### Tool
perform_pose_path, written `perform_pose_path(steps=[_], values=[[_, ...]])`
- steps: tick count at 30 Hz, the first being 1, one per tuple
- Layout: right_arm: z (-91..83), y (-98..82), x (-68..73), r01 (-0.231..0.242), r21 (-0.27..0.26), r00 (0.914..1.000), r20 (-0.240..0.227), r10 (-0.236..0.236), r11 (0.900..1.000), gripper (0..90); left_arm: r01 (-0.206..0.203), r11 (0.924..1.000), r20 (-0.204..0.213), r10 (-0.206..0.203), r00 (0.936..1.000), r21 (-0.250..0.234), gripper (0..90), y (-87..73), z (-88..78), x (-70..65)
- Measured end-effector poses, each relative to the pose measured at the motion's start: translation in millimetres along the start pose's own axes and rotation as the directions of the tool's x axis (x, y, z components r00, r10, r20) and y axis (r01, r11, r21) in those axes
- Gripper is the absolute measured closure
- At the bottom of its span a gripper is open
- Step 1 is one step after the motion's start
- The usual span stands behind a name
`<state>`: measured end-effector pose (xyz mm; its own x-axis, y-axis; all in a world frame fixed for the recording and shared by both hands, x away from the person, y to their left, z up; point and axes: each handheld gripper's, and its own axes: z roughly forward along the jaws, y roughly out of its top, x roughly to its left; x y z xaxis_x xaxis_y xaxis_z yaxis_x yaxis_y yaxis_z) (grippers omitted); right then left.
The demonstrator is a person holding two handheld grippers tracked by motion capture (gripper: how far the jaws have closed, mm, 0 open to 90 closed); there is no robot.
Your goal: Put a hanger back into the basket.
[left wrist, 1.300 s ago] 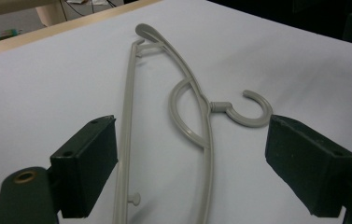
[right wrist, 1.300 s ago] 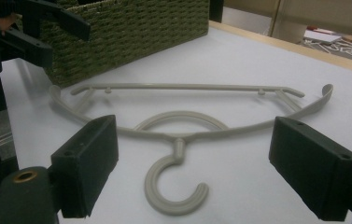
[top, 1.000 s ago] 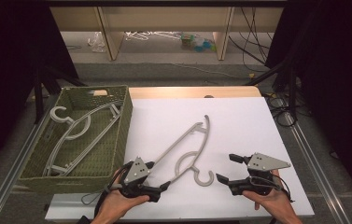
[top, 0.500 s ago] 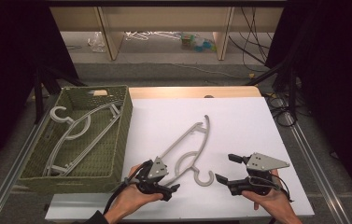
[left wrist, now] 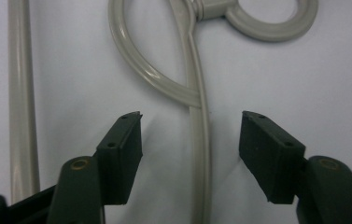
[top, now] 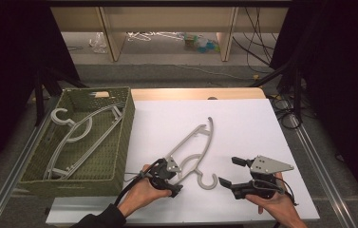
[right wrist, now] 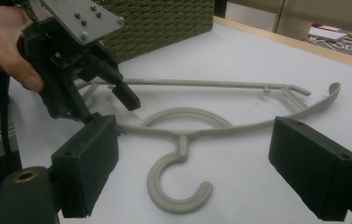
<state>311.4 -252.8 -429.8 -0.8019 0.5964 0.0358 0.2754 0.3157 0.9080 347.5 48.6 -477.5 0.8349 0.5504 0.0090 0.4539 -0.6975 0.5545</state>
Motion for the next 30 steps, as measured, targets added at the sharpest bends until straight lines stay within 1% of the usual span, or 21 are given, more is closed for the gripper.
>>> perform_pose_path(steps=[1,2,3,4,6,8,10,11,13,16,17,18,20,21,22,24,27,30], values=[[0.2,-0.1,0.3,0.001,-0.002,1.0,0.002,-0.001,1.0,16.9,0.006,1.0,0.01,-0.006,0.9999,0.002,43.5,0.8,-0.1,0.3],[-1.4,0.5,0.5,0.004,0.015,1.0,0.009,-0.004,1.0,16.9,-0.009,0.9999,0.014,0.009,0.9999,0.014,45.6,2.1,-0.8,1.3],[-1.4,0.5,0.3,0.007,0.01,0.9999,0.011,-0.007,1.0,16.9,-0.015,0.9995,0.024,0.015,0.9996,0.029,47.4,3.1,-1.3,0.8],[0.2,0.0,0.1,0.001,-0.005,1.0,-0.002,-0.001,1.0,17.0,-0.015,0.9995,0.024,0.015,0.9996,0.029,48.3,3.1,-1.3,0.8],[0.4,-0.3,0.3,-0.002,-0.001,1.0,0.002,0.002,1.0,17.0,-0.002,0.9997,0.032,0.001,0.9995,0.025,53.1,4.8,0.2,-2.1],[0.8,-0.2,0.6,0.002,0.0,1.0,0.003,-0.002,1.0,17.3,-0.012,0.9993,0.035,0.011,0.9993,0.035,53.8,4.8,-0.7,-0.7],[-0.3,0.4,0.9,0.003,0.019,1.0,0.009,-0.004,1.0,17.3,-0.004,0.9993,0.036,0.002,0.9993,0.037,55.1,5.4,-0.7,-1.1],[1.4,-0.1,0.8,0.002,0.002,1.0,0.002,-0.002,1.0,17.4,0.0,0.9993,0.036,-0.001,0.9993,0.038,56.0,5.6,-0.6,-1.4],[1.7,-0.3,0.8,0.0,0.004,1.0,-0.001,0.0,1.0,17.4,0.002,0.9992,0.04,-0.004,0.9992,0.039,59.2,5.9,-0.7,-2.1],[2.0,-0.3,0.6,0.0,0.004,1.0,-0.001,0.0,1.0,17.5,-0.012,0.999,0.06,0.009,0.9982,0.043,66.5,7.6,-0.6,-3.0],[1.9,-0.3,0.7,-0.001,0.003,1.0,-0.001,0.001,1.0,17.5,-0.005,0.9991,0.068,0.002,0.9977,0.042,67.7,7.8,-0.2,-2.0],[1.6,-0.2,0.8,0.0,0.004,1.0,0.0,0.0,1.0,17.7,-0.014,0.999,0.074,0.011,0.9972,0.042,70.0,8.4,-0.3,0.9],[-0.4,0.3,0.9,0.008,0.018,0.9999,0.011,-0.009,1.0,17.9,0.017,0.9987,0.096,-0.022,0.9952,0.048,75.0,8.8,0.2,6.5],[-0.7,0.3,0.9,0.009,0.016,0.9999,0.008,-0.009,1.0,18.1,0.028,0.9982,0.101,-0.033,0.9944,0.052,75.9,8.9,0.2,8.4],[0.7,-0.3,0.9,0.003,0.003,1.0,0.003,-0.003,1.0,18.3,0.032,0.9979,0.105,-0.038,0.9937,0.057,76.4,9.0,0.2,9.5],[1.6,-0.6,0.8,0.0,0.007,1.0,-0.001,0.0,1.0,18.3,0.051,0.9968,0.106,-0.058,0.9927,0.061,75.9,10.0,0.7,8.5],[2.7,-0.5,0.7,0.005,0.013,1.0,-0.003,-0.005,1.0,18.5,0.059,0.9962,0.101,-0.065,0.9927,0.064,71.4,11.5,1.6,6.3],[2.1,0.3,1.4,0.008,0.012,1.0,-0.003,-0.008,1.0,18.6,0.016,0.9971,0.075,-0.021,0.997,0.074,69.5,13.3,1.8,1.0]])
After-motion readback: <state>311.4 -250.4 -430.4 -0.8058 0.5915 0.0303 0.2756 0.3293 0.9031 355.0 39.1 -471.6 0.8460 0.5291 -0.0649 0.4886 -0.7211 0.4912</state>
